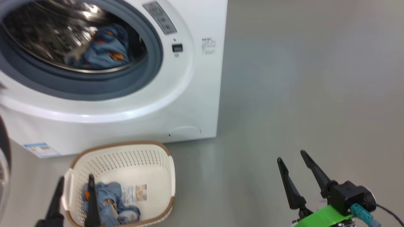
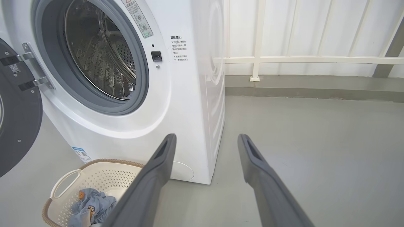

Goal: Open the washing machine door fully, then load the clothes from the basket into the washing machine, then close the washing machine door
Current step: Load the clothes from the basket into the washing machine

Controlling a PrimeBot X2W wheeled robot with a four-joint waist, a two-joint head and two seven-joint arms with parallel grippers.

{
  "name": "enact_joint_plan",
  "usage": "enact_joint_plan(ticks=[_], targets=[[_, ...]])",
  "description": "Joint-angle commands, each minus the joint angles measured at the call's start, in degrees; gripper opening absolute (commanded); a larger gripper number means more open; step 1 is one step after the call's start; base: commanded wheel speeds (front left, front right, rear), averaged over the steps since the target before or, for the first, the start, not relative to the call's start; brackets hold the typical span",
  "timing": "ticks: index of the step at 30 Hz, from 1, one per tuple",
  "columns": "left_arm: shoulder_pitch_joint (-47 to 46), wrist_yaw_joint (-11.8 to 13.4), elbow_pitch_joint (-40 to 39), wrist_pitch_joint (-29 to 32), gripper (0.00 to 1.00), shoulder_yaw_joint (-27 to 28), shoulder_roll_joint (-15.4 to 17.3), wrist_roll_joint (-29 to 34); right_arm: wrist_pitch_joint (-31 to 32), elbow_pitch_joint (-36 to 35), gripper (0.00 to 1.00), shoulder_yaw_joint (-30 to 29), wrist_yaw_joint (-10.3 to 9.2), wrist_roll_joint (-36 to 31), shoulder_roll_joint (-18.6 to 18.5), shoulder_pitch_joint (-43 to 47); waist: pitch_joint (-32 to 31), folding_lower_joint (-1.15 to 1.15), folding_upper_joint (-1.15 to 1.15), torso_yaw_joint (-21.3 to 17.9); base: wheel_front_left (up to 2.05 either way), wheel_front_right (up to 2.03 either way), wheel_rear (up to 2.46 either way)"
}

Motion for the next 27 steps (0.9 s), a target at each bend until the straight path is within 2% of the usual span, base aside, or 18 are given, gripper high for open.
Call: enact_joint_plan(ticks=[1,10,27], targets=[[-0.47,0.39,-1.53,0.17,1.00,1.76,0.58,0.43,0.20,-1.80,1.00,1.18,0.16,-0.29,0.04,0.30,-4.10,0.00,0.00,1.61,0.00,0.00,0.00],[3.27,0.89,-1.65,0.88,1.00,0.00,0.03,0.40,1.92,-3.83,1.00,0.94,0.16,0.03,0.04,3.30,-7.81,0.00,0.00,1.70,0.00,0.00,0.00],[5.19,2.19,-2.56,1.33,1.00,-0.05,0.24,-0.06,2.73,-5.43,1.00,0.48,0.16,0.35,0.04,5.07,-8.71,0.00,0.00,1.44,0.00,0.00,0.00]])
